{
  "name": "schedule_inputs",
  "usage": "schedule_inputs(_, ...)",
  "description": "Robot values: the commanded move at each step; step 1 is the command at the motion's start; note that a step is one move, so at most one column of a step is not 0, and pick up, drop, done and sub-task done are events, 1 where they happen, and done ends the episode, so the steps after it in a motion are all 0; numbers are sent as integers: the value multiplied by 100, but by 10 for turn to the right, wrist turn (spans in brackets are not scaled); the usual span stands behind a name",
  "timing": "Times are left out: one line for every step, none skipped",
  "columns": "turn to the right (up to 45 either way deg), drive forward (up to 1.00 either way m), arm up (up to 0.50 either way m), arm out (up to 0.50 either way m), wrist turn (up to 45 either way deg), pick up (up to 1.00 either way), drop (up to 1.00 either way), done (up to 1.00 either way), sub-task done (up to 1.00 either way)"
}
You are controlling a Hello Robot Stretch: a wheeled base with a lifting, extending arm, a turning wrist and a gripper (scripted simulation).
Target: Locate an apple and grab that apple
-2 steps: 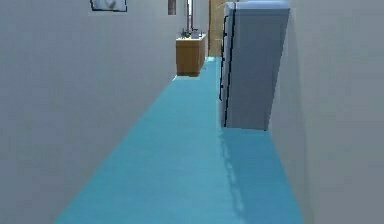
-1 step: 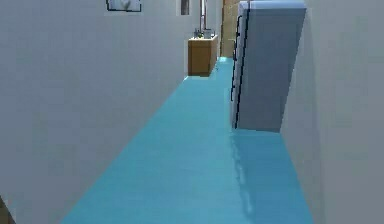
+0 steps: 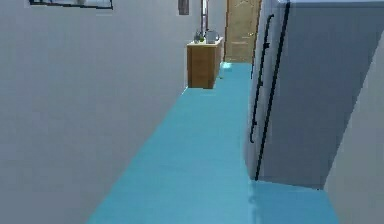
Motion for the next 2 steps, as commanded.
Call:
schedule_inputs(0,100,0,0,0,0,0,0,0)
schedule_inputs(0,95,0,0,0,0,0,0,0)
